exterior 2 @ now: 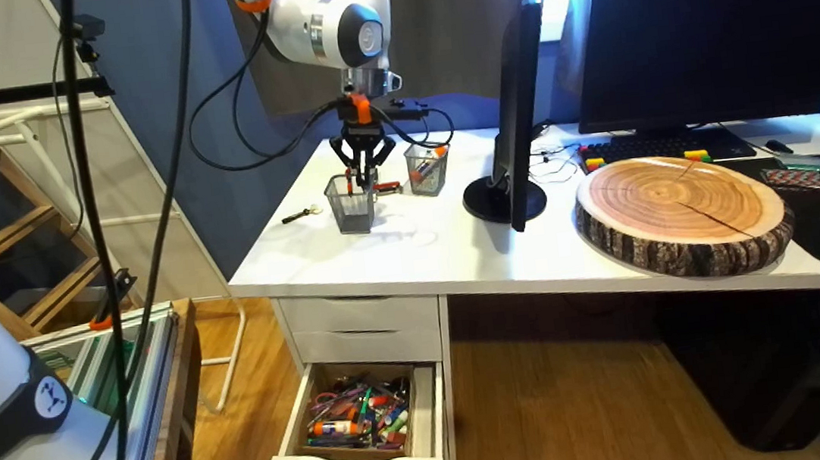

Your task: Lift the orange and black pens, put them on the stationary holder, put the orange pen to the left and black pen to the right

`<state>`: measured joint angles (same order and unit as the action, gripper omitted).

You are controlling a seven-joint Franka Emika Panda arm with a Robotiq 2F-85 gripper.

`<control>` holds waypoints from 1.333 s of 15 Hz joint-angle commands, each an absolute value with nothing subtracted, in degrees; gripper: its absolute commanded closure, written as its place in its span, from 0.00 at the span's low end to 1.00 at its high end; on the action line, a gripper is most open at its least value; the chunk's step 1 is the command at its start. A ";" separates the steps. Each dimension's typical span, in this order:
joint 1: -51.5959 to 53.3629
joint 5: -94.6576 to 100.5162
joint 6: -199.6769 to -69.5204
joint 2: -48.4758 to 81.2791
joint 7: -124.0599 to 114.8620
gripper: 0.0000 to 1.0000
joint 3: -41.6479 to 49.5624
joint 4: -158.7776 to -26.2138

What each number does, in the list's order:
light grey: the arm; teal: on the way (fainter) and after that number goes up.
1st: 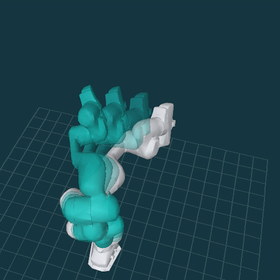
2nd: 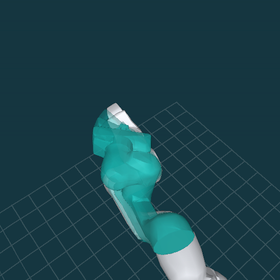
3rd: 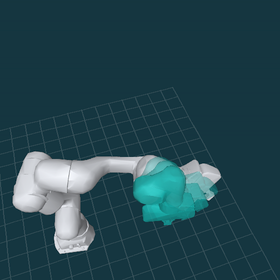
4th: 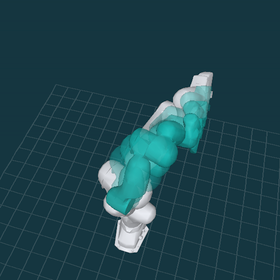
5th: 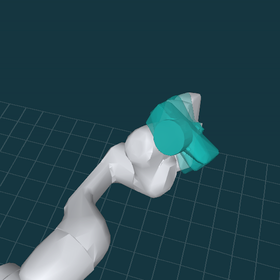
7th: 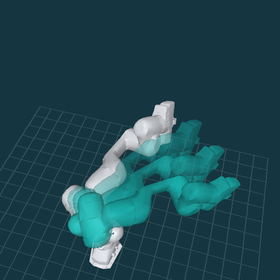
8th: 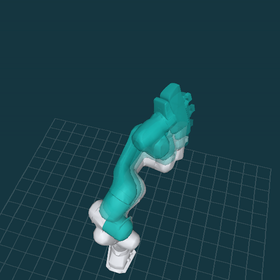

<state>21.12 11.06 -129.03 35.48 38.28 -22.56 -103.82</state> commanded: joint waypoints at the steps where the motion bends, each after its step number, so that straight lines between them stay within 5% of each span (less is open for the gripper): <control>1: 22.29 11.46 -126.43 36.64 36.98 0.74 -22.01 -101.46; 2: 22.29 11.46 -126.33 36.65 36.93 0.60 -22.02 -101.42; 11: 22.19 11.91 -126.98 35.28 36.34 0.02 -21.81 -102.04; 20: 19.61 6.58 -125.84 24.71 33.02 0.00 -23.65 -107.98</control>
